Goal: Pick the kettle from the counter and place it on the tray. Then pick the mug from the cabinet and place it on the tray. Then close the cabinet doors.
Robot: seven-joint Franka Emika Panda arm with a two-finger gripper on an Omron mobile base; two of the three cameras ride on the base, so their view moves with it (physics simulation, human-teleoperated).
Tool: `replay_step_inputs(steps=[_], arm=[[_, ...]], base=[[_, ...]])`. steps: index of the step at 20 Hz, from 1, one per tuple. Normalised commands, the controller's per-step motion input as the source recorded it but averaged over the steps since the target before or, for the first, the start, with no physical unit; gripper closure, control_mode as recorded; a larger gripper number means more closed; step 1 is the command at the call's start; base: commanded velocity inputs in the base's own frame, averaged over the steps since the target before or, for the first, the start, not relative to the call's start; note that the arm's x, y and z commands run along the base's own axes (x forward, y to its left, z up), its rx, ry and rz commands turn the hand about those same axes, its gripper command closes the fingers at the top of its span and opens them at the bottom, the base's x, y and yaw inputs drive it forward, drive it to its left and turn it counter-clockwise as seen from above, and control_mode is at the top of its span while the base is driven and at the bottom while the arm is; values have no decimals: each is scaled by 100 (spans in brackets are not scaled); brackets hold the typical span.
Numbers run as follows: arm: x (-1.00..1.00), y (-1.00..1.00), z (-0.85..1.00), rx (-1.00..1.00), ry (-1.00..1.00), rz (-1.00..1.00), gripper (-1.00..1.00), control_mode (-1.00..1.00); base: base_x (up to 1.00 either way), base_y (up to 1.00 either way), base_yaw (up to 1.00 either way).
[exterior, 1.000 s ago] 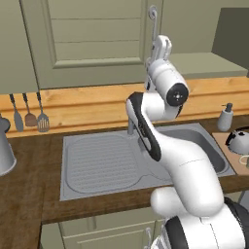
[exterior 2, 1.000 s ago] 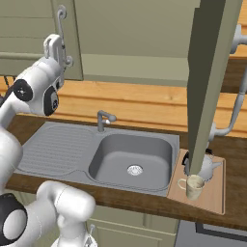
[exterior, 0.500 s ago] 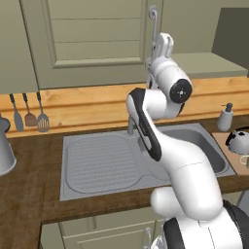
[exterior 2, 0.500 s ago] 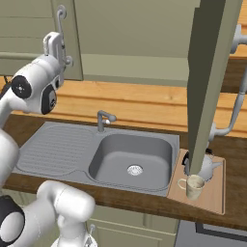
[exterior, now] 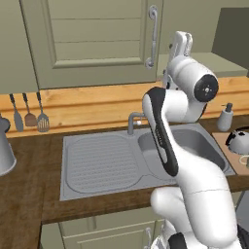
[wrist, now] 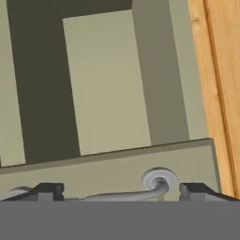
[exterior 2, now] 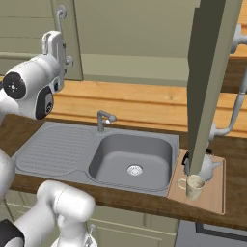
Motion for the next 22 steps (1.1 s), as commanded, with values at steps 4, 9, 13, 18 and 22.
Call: replay_step_inputs(steps=[4,9,13,18,22], arm=[[-72,-22,6,-8,0,-6,-100,-100],[-72,-17,0,-5,2,-11,-100,-100],[-63,-21,0,-11,0,-6,-100,-100],[-60,-22,0,-14,0,-4,-100,-100],[-49,-29,0,-14,2,-5,-100,-100]], base=[[0,0,0],[0,0,0],[0,0,0],[0,0,0],[0,0,0]])
